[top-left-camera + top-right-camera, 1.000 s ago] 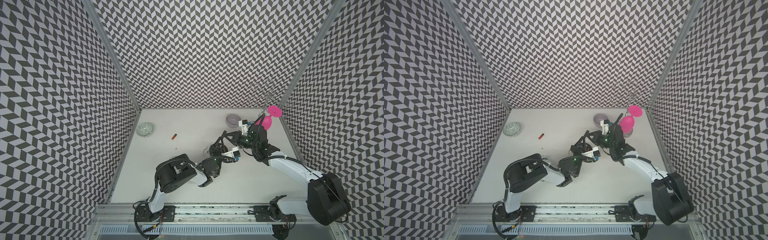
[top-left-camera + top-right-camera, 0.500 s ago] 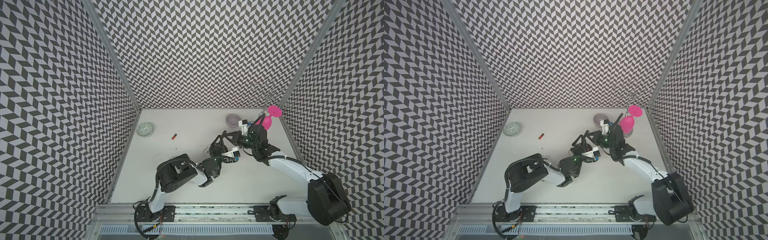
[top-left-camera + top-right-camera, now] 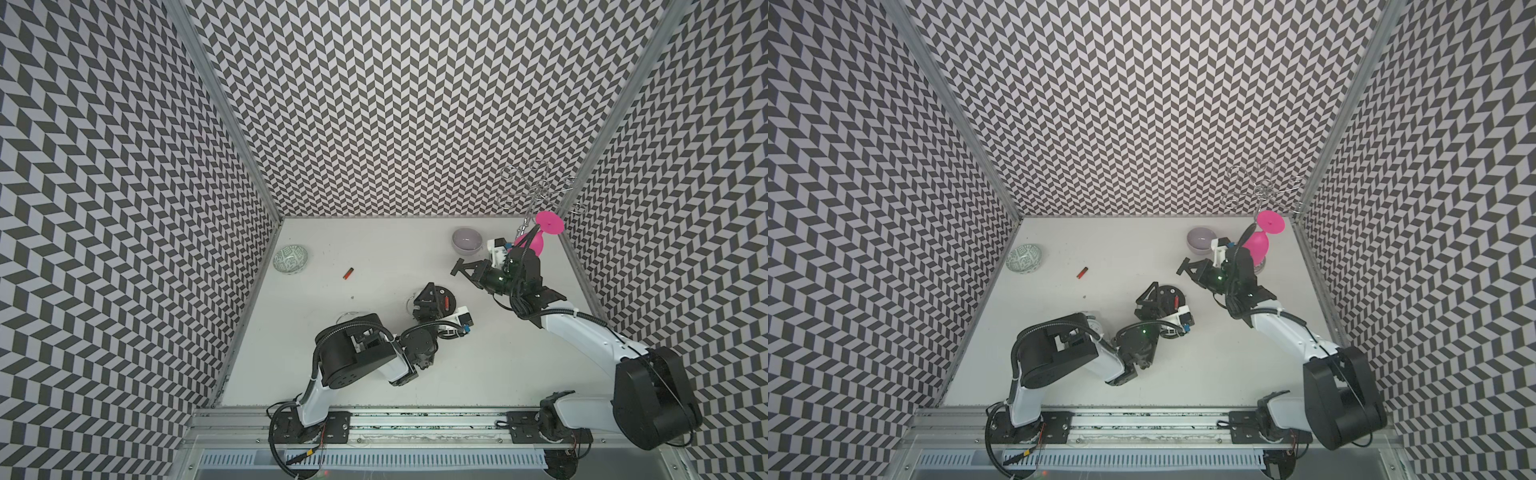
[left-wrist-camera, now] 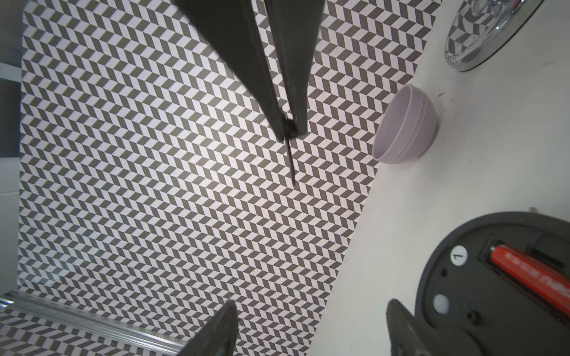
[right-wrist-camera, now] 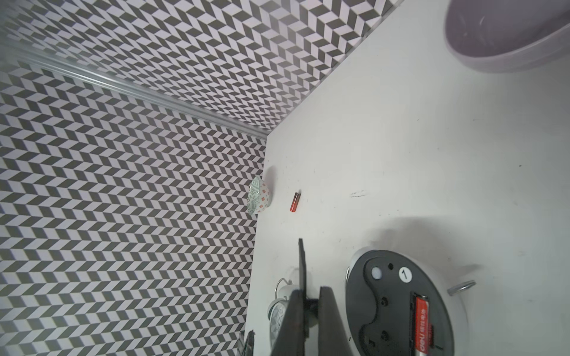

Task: Insert the battery into the alarm
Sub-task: Pick up the cover from the center of the board, then install the cover on the alarm.

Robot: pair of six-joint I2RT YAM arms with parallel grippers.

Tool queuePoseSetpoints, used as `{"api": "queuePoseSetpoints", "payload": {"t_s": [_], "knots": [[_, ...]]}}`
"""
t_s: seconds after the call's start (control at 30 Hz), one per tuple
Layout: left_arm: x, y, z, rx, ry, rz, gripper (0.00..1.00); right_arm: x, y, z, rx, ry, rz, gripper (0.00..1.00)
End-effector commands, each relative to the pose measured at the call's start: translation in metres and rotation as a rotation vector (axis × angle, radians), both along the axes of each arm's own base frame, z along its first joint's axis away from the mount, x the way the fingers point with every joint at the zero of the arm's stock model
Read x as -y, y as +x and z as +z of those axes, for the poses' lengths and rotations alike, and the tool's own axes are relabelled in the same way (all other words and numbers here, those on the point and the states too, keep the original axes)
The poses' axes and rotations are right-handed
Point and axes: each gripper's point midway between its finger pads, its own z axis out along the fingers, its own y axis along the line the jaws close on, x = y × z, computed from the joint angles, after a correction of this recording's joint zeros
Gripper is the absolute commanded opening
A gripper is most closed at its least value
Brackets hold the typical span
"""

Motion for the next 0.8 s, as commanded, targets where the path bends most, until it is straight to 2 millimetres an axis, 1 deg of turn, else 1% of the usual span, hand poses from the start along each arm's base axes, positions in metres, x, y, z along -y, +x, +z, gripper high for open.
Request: {"api": "queuePoseSetpoints", "payload": {"t_s": [0.0,0.07,0.1,0.2,0.27,0.3,0.4,0.5,0.57,0.67,0.77], "knots": [[-0.022,-0.003,0.042,0.033,-0.314,0.018,0.76,0.008,0.004,0.016,0.077,-0.062,0.019,0.06],[-0.027,0.001,0.038,-0.005,-0.343,0.024,0.77,0.012,0.003,0.010,0.066,-0.100,0.038,0.06],[-0.030,0.003,0.040,-0.021,-0.371,0.025,0.77,0.013,0.002,0.006,0.054,-0.122,0.055,0.06],[-0.032,0.011,0.036,-0.124,-0.458,0.014,0.77,0.016,-0.004,-0.008,0.013,-0.199,0.113,0.07],[-0.032,0.019,0.030,-0.249,-0.553,-0.005,0.78,0.017,-0.009,-0.015,-0.008,-0.239,0.147,0.07],[-0.035,0.025,0.028,-0.318,-0.628,-0.010,0.78,0.017,-0.012,-0.019,-0.017,-0.255,0.169,0.08],[-0.045,0.037,0.033,-0.464,-0.822,-0.036,0.79,0.018,-0.018,-0.027,-0.042,-0.295,0.211,0.08],[-0.049,0.044,0.034,-0.611,-0.945,-0.053,0.81,0.017,-0.021,-0.034,-0.078,-0.323,0.251,0.09],[-0.052,0.045,0.034,-0.732,-1.033,-0.074,0.84,0.017,-0.022,-0.043,-0.121,-0.337,0.276,0.09],[-0.055,0.041,0.038,-0.890,-1.171,-0.166,0.86,0.014,-0.023,-0.054,-0.178,-0.351,0.323,0.10],[-0.060,0.039,0.038,-1.044,-1.295,-0.227,0.88,0.012,-0.024,-0.059,-0.207,-0.345,0.352,0.10]]}}
